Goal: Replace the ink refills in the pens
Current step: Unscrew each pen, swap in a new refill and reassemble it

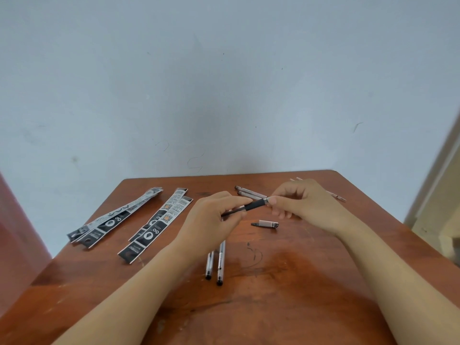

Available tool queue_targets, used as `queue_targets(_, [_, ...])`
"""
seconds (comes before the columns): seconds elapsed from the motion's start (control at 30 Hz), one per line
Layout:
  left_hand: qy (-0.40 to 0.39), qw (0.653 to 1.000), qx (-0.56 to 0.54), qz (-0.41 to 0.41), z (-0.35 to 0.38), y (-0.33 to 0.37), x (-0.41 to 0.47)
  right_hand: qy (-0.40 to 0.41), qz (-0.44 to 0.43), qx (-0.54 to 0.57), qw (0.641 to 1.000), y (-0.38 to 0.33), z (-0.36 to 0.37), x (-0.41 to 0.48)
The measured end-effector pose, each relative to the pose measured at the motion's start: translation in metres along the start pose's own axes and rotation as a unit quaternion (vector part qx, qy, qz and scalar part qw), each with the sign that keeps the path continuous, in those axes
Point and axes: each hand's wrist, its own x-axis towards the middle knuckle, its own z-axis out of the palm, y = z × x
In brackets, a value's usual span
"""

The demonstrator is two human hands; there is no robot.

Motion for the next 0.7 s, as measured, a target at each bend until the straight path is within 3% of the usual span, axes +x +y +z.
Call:
queue_targets(0.47, [-0.011,1.000,-0.003,0.003,0.000,-0.002,0.000,0.009,-0.012,-0.024,1.000,0.005,0.002,0.002])
queue_targets(0.7, [-0.004,0.999,0.009,0.048,0.002,-0.010,0.000,-0.003,0.010,-0.014,1.000,0.007,0.004,0.002])
